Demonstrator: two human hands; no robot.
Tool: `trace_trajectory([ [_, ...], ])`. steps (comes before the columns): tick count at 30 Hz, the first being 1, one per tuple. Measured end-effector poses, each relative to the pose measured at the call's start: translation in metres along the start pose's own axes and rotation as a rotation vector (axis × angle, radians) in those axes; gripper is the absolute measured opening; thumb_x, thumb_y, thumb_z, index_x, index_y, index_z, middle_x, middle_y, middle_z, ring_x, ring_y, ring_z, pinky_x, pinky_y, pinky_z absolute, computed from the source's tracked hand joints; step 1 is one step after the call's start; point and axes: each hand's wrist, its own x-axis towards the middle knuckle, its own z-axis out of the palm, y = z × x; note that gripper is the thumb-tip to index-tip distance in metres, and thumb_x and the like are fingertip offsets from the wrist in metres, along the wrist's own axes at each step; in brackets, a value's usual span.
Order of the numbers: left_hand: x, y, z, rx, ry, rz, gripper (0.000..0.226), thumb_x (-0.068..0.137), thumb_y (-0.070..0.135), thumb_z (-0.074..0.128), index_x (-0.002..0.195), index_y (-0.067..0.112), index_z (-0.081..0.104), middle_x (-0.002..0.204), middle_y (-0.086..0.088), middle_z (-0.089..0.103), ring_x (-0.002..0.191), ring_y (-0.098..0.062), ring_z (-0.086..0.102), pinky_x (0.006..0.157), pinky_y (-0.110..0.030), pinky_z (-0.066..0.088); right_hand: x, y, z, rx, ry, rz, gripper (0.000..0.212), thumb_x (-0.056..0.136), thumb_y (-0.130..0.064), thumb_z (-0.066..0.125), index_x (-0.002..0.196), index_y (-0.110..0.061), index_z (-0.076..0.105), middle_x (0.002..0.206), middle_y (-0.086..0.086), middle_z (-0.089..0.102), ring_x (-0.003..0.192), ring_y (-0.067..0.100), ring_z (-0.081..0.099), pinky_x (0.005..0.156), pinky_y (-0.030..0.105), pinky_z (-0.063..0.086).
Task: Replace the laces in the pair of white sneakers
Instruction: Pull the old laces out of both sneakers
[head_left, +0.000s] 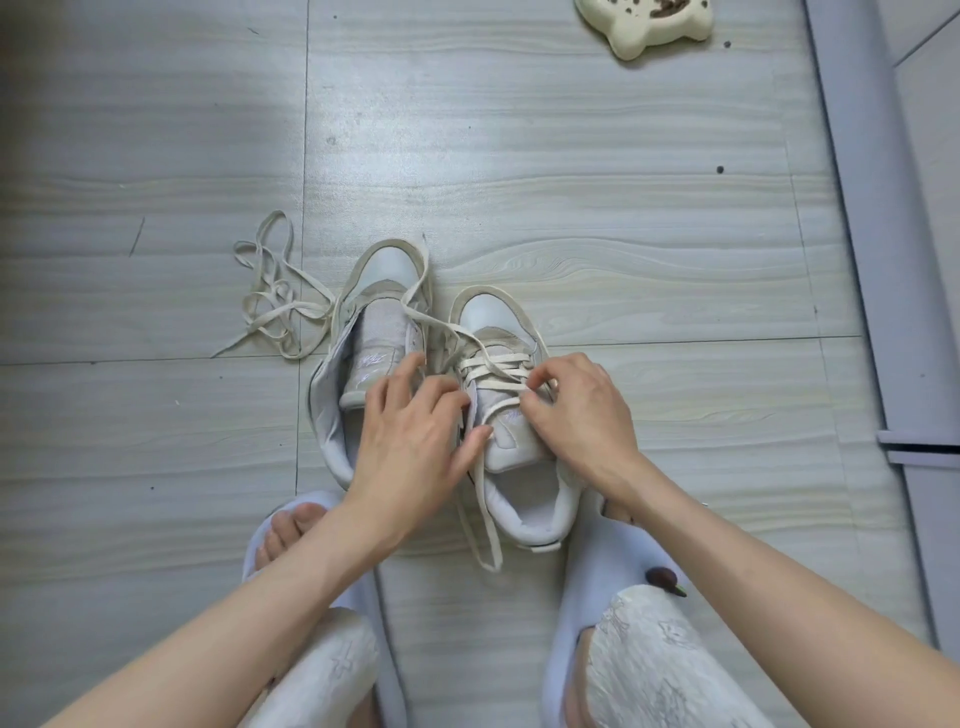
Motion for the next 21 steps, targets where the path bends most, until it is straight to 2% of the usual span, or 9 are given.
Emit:
trace_trajectory([
  [2, 0.001, 0.000, 0.005, -0.070, -0.004, 0.014, 0.036, 0.084, 0.040, 0.048, 0.093, 0.009, 0.064, 0.109, -0.004, 0.065, 0.129, -0.030, 0.040, 0.099, -0.045, 0.035, 0.008, -0.002, -0.005, -0.009, -0.045, 0.032, 0.013, 0.085, -0.023, 0.055, 0.088, -0.017, 0.066, 0.102, 0.005, 0.061, 0.102, 0.024, 0.052, 0.084, 0.033, 0.042],
  [4, 0.000, 0.001, 0.009, -0.128, -0.018, 0.016, 0.034, 0.083, 0.034, 0.050, 0.100, 0.007, 0.061, 0.116, -0.007, 0.062, 0.132, -0.030, 0.040, 0.101, -0.048, 0.039, 0.019, -0.003, -0.012, 0.066, -0.129, 0.099, 0.013, 0.081, -0.017, 0.055, 0.072, -0.017, 0.065, 0.075, 0.002, 0.060, 0.079, 0.021, 0.055, 0.068, 0.028, 0.041],
  [6, -0.001, -0.001, 0.012, -0.132, -0.023, 0.013, 0.038, 0.083, 0.032, 0.050, 0.109, 0.005, 0.058, 0.119, -0.008, 0.060, 0.132, -0.029, 0.039, 0.102, -0.049, 0.039, 0.027, -0.002, -0.019, 0.238, -0.267, 0.177, 0.018, 0.079, -0.011, 0.054, 0.062, -0.015, 0.056, 0.055, 0.001, 0.044, 0.056, 0.015, 0.040, 0.053, 0.026, 0.032],
  [7, 0.000, -0.003, 0.013, -0.125, -0.023, 0.018, 0.040, 0.083, 0.031, 0.050, 0.112, 0.005, 0.058, 0.119, -0.008, 0.060, 0.132, -0.029, 0.038, 0.102, -0.049, 0.039, 0.029, 0.000, -0.021, 0.291, -0.323, 0.198, 0.019, 0.080, -0.009, 0.053, 0.061, -0.013, 0.052, 0.054, 0.001, 0.038, 0.053, 0.014, 0.033, 0.050, 0.026, 0.027],
  [9, 0.001, -0.005, 0.015, -0.109, -0.013, 0.037, 0.041, 0.084, 0.032, 0.049, 0.113, 0.005, 0.060, 0.117, -0.006, 0.062, 0.131, -0.026, 0.037, 0.101, -0.049, 0.040, 0.031, 0.002, -0.024, 0.346, -0.370, 0.198, 0.021, 0.083, -0.008, 0.050, 0.062, -0.013, 0.050, 0.057, 0.004, 0.039, 0.054, 0.014, 0.033, 0.051, 0.025, 0.028],
  [11, 0.002, -0.006, 0.016, -0.107, -0.003, 0.048, 0.041, 0.085, 0.034, 0.049, 0.113, 0.006, 0.062, 0.116, -0.004, 0.063, 0.130, -0.025, 0.038, 0.100, -0.048, 0.041, 0.032, -0.001, -0.026, 0.420, -0.339, 0.165, 0.024, 0.084, -0.007, 0.051, 0.061, -0.014, 0.053, 0.060, 0.003, 0.053, 0.059, 0.015, 0.046, 0.062, 0.027, 0.039],
  [13, 0.001, -0.007, 0.016, -0.103, 0.002, 0.051, 0.042, 0.086, 0.035, 0.048, 0.113, 0.007, 0.063, 0.116, -0.003, 0.064, 0.130, -0.025, 0.039, 0.099, -0.048, 0.042, 0.030, -0.004, -0.026, 0.298, -0.278, 0.070, 0.017, 0.084, -0.012, 0.058, 0.069, -0.019, 0.056, 0.065, -0.004, 0.058, 0.066, 0.013, 0.052, 0.069, 0.024, 0.039],
  [16, 0.001, -0.007, 0.017, -0.073, 0.006, 0.070, 0.041, 0.088, 0.032, 0.046, 0.116, 0.006, 0.062, 0.118, -0.004, 0.063, 0.129, -0.026, 0.038, 0.097, -0.049, 0.043, 0.020, -0.006, -0.017, 0.047, -0.281, -0.072, 0.003, 0.083, -0.015, 0.061, 0.082, -0.018, 0.060, 0.075, -0.004, 0.053, 0.077, 0.014, 0.047, 0.068, 0.022, 0.030],
  [21, -0.001, -0.007, 0.017, -0.013, 0.000, 0.103, 0.043, 0.092, 0.033, 0.039, 0.122, 0.011, 0.059, 0.126, -0.001, 0.060, 0.129, -0.027, 0.035, 0.099, -0.048, 0.040, 0.018, 0.001, -0.014, 0.154, -0.310, -0.029, 0.020, 0.090, -0.010, 0.051, 0.072, -0.018, 0.050, 0.068, -0.009, 0.046, 0.078, 0.014, 0.044, 0.058, 0.021, 0.030],
])
